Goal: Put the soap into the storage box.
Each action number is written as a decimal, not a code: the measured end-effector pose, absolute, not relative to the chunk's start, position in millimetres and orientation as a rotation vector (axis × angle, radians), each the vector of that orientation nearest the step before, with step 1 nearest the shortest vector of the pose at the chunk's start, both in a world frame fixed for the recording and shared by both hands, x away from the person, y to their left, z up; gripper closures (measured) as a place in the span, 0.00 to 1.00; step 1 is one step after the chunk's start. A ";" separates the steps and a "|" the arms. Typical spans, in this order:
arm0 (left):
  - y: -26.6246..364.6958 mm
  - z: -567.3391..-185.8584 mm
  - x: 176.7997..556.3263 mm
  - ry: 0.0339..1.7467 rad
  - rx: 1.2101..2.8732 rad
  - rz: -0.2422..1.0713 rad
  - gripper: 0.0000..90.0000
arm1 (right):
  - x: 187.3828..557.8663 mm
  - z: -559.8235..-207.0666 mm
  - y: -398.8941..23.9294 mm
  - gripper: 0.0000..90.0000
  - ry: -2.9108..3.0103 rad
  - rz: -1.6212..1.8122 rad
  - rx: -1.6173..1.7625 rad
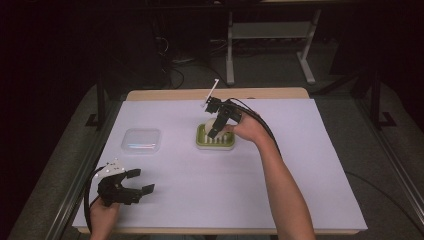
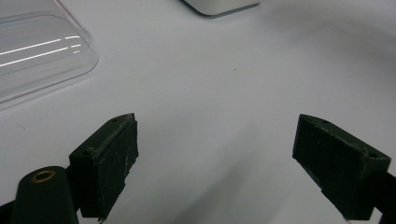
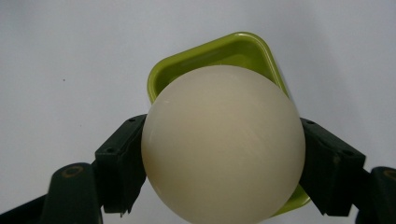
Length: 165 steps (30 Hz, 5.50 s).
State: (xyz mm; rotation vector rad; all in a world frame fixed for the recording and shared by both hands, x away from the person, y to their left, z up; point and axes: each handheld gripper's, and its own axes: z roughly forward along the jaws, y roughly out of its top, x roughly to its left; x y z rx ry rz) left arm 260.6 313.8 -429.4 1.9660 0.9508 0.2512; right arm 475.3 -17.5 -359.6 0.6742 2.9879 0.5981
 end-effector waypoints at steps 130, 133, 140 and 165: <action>313.0 -429.1 260.3 0.944 1.967 0.247 0.15 | 492.0 -395.7 -12.9 0.26 3.066 0.456 0.796; 311.9 -429.2 260.0 0.947 1.958 0.242 0.15 | 491.1 -390.0 -16.3 0.26 3.039 0.516 0.800; 311.7 -429.0 260.5 0.937 1.974 0.248 0.15 | 482.9 -374.5 -28.1 0.26 3.027 0.543 0.807; 308.7 -430.1 259.4 0.931 1.981 0.251 0.15 | 422.4 -363.9 -108.0 0.27 2.934 0.729 0.866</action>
